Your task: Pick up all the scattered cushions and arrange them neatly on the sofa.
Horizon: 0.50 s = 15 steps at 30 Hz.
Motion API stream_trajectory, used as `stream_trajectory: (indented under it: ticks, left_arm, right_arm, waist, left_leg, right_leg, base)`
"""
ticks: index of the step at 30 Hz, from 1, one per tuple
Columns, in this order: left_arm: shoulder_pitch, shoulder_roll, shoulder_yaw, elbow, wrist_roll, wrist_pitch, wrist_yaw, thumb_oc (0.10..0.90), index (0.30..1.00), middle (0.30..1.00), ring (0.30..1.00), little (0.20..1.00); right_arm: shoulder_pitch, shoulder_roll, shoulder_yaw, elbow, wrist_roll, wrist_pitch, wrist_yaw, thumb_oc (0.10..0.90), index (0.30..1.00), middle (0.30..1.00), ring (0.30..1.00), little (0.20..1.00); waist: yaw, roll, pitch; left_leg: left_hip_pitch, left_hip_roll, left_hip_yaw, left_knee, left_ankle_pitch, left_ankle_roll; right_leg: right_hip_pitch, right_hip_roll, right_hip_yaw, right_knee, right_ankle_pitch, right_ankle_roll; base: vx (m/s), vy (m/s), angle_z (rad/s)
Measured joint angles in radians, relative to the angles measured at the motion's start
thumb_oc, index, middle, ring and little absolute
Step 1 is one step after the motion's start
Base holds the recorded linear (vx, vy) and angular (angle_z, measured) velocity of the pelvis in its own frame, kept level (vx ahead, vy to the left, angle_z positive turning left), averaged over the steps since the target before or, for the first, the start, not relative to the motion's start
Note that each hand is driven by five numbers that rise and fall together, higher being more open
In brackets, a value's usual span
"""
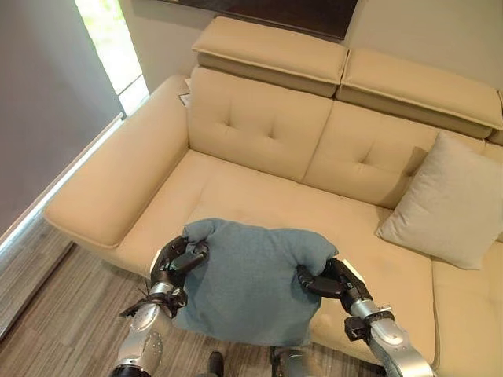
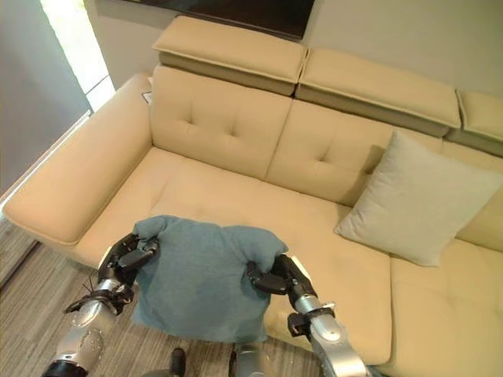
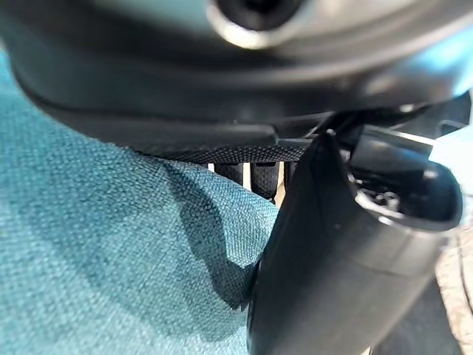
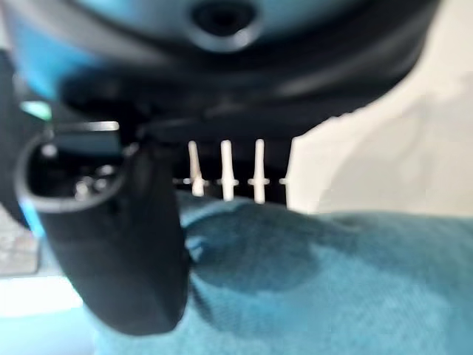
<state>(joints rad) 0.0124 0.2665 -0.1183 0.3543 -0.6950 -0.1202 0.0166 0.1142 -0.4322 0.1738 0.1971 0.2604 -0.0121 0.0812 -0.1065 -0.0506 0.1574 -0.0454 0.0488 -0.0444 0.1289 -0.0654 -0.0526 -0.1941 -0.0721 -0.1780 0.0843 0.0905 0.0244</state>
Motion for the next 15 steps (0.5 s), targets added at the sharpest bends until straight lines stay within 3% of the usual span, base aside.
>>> stream_trajectory:
  ticks: [2,4,6,7,9,11,12,15]
  left_arm:
    - [0.031,-0.008,0.000,0.000,0.010,0.000,0.000,0.400,0.300,0.300,0.300,0.300]
    - [0.037,-0.003,-0.004,-0.002,0.011,0.002,0.000,0.400,0.300,0.300,0.300,0.300]
    - [0.038,0.004,0.001,-0.003,0.012,0.003,0.000,0.400,0.300,0.300,0.300,0.300]
    - [0.036,0.004,0.000,-0.005,0.012,0.003,0.000,0.400,0.300,0.300,0.300,0.300]
    - [0.034,0.004,0.002,-0.016,0.012,0.003,0.000,0.400,0.300,0.300,0.300,0.300]
    - [0.031,0.004,0.001,-0.016,0.014,0.002,0.009,0.400,0.300,0.300,0.300,0.300]
    - [0.031,0.003,0.003,-0.015,0.021,0.003,0.026,0.400,0.300,0.300,0.300,0.300]
    - [0.024,0.007,0.004,-0.007,0.030,0.003,0.047,0.400,0.300,0.300,0.300,0.300]
  right_arm:
    - [0.003,-0.003,0.005,0.015,0.000,0.000,0.001,0.400,0.300,0.300,0.300,0.300]
    - [-0.004,-0.010,0.007,0.012,0.002,0.000,0.001,0.400,0.300,0.300,0.300,0.300]
    - [-0.010,-0.014,0.015,0.000,0.002,0.000,-0.002,0.400,0.300,0.300,0.300,0.300]
    - [-0.010,-0.016,0.014,-0.002,0.002,0.000,-0.003,0.400,0.300,0.300,0.300,0.300]
    - [-0.016,-0.030,0.015,-0.016,0.002,0.000,-0.010,0.400,0.300,0.300,0.300,0.300]
    - [-0.036,-0.038,0.018,-0.016,-0.005,0.000,-0.017,0.400,0.300,0.300,0.300,0.300]
    - [-0.056,-0.047,0.030,-0.016,-0.017,0.000,-0.020,0.400,0.300,0.300,0.300,0.300]
    - [-0.090,-0.072,0.056,-0.016,-0.021,0.000,-0.022,0.400,0.300,0.300,0.300,0.300]
  waist:
    - [-0.005,-0.021,-0.008]
    - [0.011,-0.034,-0.015]
    - [0.024,-0.030,-0.020]
    - [0.022,-0.034,-0.021]
    - [0.036,-0.043,-0.022]
    - [0.045,-0.056,-0.018]
    - [0.059,-0.063,-0.015]
    - [0.071,-0.063,-0.011]
  left_leg:
    - [-0.034,0.007,0.007,0.166,0.003,-0.027]
    - [-0.152,0.018,-0.002,0.445,0.025,-0.047]
    - [-0.195,0.056,0.013,0.562,0.064,-0.032]
    - [-0.206,0.069,0.029,0.586,0.056,-0.023]
    - [-0.210,0.080,0.038,0.542,0.029,0.009]
    - [-0.198,0.075,0.034,0.403,0.005,-0.005]
    - [-0.169,0.074,0.020,0.252,0.000,-0.012]
    - [-0.176,0.086,-0.055,0.119,0.029,-0.056]
  right_leg:
    - [0.040,0.012,-0.006,0.037,-0.061,-0.012]
    - [0.051,0.019,0.009,0.061,-0.105,-0.054]
    - [0.081,0.052,0.024,0.069,-0.148,-0.085]
    - [0.081,0.055,0.016,0.073,-0.133,-0.097]
    - [0.094,0.071,0.026,0.072,-0.143,-0.112]
    - [0.105,0.077,0.058,0.063,-0.148,-0.113]
    - [0.117,0.080,0.074,0.051,-0.142,-0.116]
    - [0.172,0.102,0.103,0.031,-0.148,-0.105]
  base:
    - [0.24,-0.295,0.14]
    - [0.22,-0.186,-0.30]
    - [0.28,-0.132,-0.26]
    - [0.27,0.002,-0.02]
    - [0.36,0.049,-0.13]
    - [0.26,0.064,-0.29]
    - [0.20,0.044,-0.48]
    - [0.28,0.062,-0.44]
